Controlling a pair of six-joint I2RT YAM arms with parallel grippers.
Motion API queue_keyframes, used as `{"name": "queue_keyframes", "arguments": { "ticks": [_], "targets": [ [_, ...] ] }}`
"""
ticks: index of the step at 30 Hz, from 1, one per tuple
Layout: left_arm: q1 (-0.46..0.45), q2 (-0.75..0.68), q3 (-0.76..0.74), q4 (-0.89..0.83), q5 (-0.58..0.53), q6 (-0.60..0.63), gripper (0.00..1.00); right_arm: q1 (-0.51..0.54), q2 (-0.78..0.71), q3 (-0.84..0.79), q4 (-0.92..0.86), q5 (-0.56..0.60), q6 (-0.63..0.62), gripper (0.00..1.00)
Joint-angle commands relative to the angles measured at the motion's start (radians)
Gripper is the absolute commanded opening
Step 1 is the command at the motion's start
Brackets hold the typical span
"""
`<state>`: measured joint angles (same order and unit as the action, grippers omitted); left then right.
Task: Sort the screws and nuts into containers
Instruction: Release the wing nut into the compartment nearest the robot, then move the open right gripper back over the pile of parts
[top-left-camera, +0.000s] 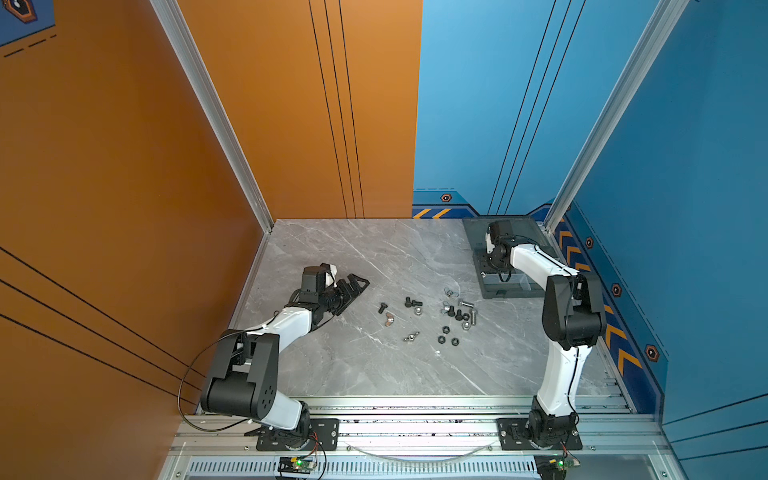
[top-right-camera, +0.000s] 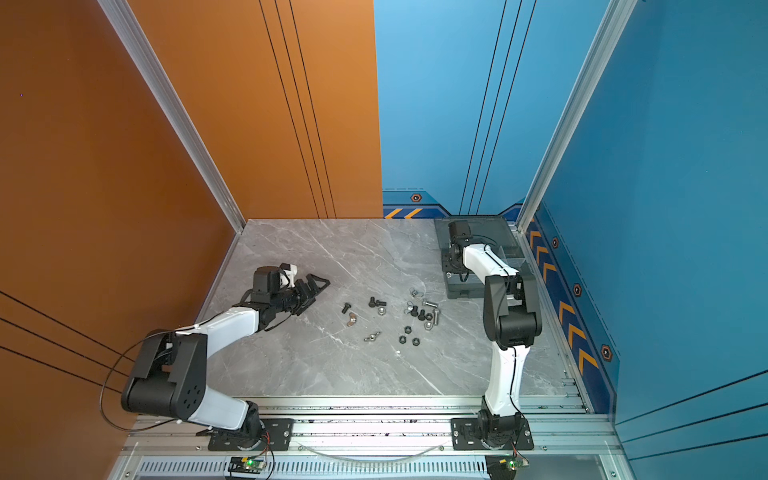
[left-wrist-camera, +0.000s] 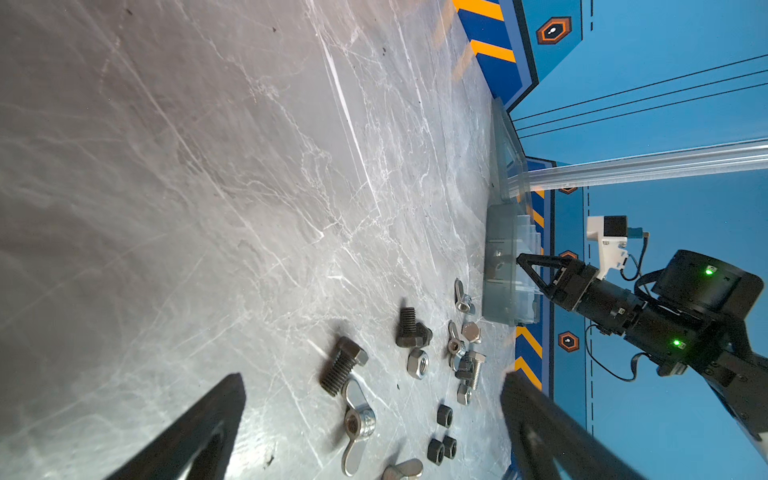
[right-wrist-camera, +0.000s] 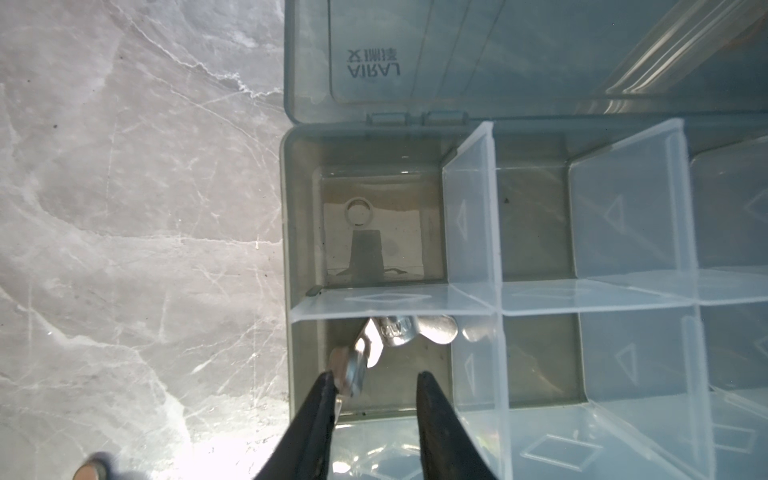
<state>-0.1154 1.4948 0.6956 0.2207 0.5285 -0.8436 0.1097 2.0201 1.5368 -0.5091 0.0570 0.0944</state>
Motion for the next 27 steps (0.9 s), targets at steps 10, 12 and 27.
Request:
{"name": "queue_keyframes", "arguments": {
  "ticks": [10, 12, 27],
  "targets": [
    [-0.009, -0.005, 0.038, -0.034, 0.002, 0.008, 0.98, 0.042, -0.136, -0.037, -0.029, -0.164, -0.063, 0.49],
    [-0.010, -0.003, 0.043, -0.040, 0.002, 0.012, 0.98, 0.069, -0.174, -0.058, -0.029, -0.204, -0.075, 0.51],
    [0.016, -0.007, 0.025, -0.038, 0.024, 0.018, 0.98, 0.409, -0.152, -0.168, -0.050, -0.488, -0.171, 0.58]
  ]
}}
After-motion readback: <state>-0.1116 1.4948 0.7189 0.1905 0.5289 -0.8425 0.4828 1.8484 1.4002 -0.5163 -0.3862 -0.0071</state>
